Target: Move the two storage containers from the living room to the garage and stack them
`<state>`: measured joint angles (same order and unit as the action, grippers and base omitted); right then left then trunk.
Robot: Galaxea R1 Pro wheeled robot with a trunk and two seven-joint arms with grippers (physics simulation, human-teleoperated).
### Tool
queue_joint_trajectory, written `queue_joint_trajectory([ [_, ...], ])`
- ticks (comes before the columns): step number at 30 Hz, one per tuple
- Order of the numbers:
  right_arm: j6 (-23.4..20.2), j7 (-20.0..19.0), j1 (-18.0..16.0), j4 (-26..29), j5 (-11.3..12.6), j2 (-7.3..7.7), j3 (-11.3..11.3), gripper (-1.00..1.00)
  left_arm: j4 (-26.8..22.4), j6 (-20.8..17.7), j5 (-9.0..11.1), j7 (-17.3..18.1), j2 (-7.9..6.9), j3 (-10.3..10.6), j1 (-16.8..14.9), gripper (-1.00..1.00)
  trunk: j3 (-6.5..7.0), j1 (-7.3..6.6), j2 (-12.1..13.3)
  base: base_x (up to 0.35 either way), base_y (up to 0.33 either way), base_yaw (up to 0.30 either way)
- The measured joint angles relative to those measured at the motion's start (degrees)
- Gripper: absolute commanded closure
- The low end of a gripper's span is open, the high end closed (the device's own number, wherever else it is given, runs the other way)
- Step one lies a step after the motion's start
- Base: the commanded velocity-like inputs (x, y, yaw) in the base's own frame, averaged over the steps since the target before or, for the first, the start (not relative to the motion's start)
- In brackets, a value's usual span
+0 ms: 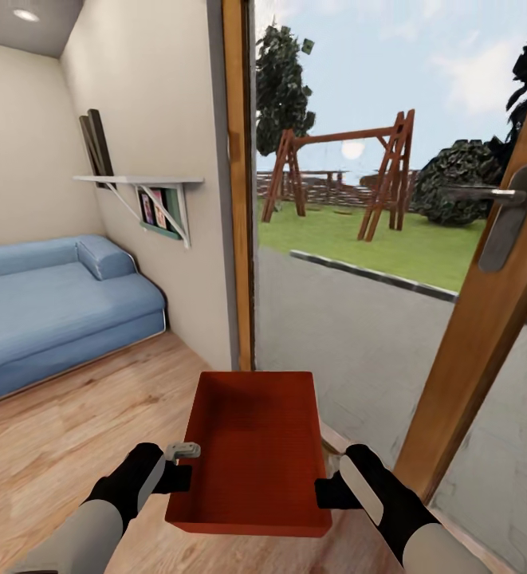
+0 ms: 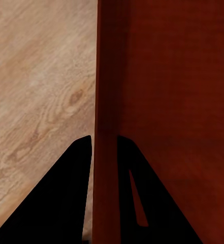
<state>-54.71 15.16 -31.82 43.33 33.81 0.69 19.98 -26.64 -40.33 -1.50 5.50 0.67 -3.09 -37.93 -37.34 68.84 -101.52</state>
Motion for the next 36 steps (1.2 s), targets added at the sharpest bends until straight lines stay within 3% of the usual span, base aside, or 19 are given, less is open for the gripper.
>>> queue_joint_trajectory([
  [36,-0.01,0.0,0.02,0.0,0.0,0.0,-0.01,1.0,0.01,0.0,0.0,0.0,0.0,0.01,0.0,1.0,9.67,-7.91,14.44,0.0,0.0,0.0],
])
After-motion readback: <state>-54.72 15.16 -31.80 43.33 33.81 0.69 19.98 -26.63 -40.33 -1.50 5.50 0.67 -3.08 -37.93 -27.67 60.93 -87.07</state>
